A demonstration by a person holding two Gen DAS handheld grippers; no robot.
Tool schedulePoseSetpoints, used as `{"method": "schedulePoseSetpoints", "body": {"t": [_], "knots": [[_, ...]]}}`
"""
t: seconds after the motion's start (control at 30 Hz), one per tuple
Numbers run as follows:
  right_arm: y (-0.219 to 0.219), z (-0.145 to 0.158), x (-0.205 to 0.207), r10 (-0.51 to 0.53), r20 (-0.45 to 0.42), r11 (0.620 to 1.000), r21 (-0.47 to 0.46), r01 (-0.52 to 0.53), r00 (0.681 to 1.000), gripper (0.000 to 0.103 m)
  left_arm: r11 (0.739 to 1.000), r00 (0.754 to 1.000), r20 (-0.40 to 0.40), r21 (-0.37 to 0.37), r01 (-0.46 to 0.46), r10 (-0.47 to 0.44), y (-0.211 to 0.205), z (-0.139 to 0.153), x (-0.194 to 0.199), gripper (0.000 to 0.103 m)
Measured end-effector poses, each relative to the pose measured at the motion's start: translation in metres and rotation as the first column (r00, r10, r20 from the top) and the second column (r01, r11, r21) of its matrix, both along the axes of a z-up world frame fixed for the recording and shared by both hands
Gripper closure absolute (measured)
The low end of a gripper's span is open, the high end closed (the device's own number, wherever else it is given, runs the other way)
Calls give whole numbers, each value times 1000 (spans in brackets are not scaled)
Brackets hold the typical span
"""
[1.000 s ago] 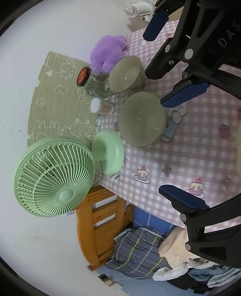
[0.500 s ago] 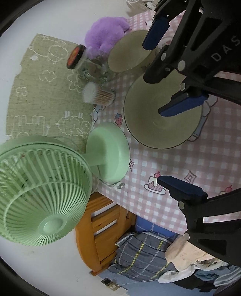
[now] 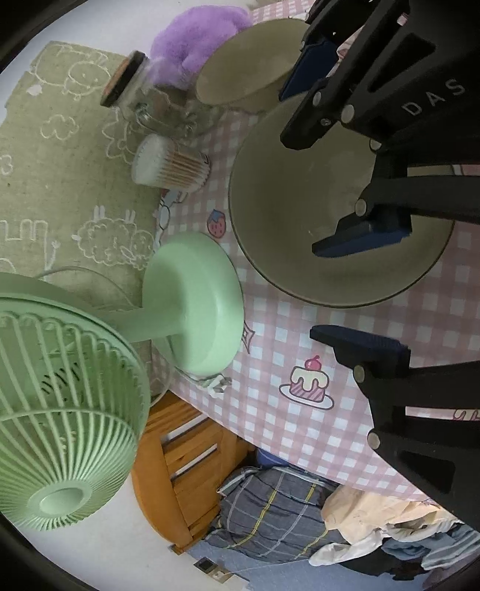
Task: Organize plates and bowls
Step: 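Move both grippers to the second olive-green bowl and grasp its rim, then lift the second olive-green bowl with both grippers toward the plate stack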
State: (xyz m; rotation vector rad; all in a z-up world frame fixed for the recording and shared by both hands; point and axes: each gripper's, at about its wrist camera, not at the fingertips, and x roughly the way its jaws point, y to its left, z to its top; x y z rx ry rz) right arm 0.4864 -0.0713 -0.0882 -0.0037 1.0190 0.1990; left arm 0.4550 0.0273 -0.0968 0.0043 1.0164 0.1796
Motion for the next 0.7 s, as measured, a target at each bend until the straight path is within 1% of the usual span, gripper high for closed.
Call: {"method": "schedulePoseSetpoints", "body": {"t": [0.07,0.1,0.13,0.17,0.2,0.47,0.7], "knots": [[0,-4,2,0,-3,1000,-3,0,1000,73,1000,1000,-10,0,-1,1,0,-5,3,73],[-1,-5,2,-4,0,1000,-10,4,1000,75,1000,1000,-16,-6,-2,2,2,-6,3,77],[-2,-5,2,-8,4,1000,-14,8,1000,80,1000,1000,-18,-12,-4,3,2,-6,4,81],[-3,-6,2,-11,7,1000,-15,12,1000,84,1000,1000,-16,-13,-1,1,1,-6,4,82],[-4,-6,3,-15,9,1000,-16,15,1000,85,1000,1000,-13,-9,3,-3,0,-5,4,83],[-6,-4,1,-17,-3,1000,-20,17,1000,87,1000,1000,-22,8,8,-7,-2,-3,1,84],[-10,-1,-16,-23,-33,999,-31,22,999,87,1000,999,-43,4,19,-18,-7,-2,-15,84]]}}
